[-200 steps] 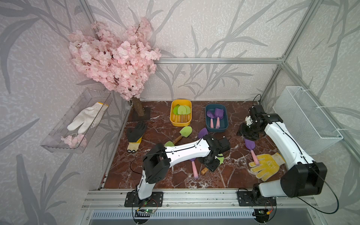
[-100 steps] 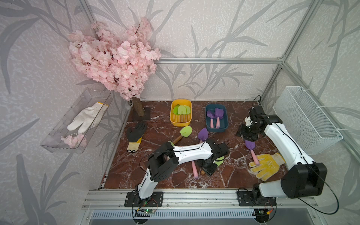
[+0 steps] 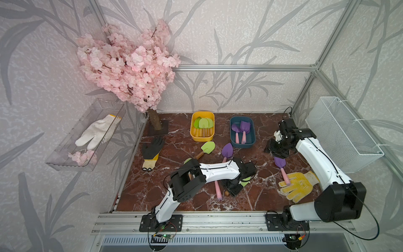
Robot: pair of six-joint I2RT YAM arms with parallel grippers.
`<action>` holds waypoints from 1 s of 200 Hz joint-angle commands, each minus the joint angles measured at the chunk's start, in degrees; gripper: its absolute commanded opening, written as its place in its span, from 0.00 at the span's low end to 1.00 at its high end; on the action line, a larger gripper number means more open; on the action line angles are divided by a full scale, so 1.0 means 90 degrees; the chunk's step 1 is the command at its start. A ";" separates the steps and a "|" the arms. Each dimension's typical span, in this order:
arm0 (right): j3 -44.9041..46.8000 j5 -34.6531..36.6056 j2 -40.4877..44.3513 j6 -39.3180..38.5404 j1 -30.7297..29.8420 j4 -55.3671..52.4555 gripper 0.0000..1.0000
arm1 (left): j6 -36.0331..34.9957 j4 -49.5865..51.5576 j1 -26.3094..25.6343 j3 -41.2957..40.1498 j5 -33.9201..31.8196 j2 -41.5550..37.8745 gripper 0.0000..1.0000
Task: Sort the small shovels by color and place them into the storage box
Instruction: Pick up the shovel from the center of the board.
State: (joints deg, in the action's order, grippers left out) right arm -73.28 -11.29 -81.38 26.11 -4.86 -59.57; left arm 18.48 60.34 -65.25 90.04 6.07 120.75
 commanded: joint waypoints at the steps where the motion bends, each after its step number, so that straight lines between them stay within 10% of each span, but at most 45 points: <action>1: -0.0082 -0.0015 0.0060 0.0009 0.0033 0.0017 0.56 | -0.0139 0.0095 -0.0013 0.0227 -0.0242 0.0108 0.48; 111: -0.0014 0.0002 0.0058 0.0001 0.0033 0.0032 0.56 | -0.0236 0.0283 -0.0008 0.0391 -0.0431 -0.0062 0.14; 200: -0.0051 -0.0002 0.0073 -0.0016 0.0042 0.0047 0.56 | 0.0303 0.1438 0.0070 0.1514 -0.0957 -0.0975 0.08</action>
State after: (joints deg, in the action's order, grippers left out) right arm -73.28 -11.46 -81.38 26.13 -4.86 -59.35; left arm 18.09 67.09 -65.23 96.90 0.99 115.81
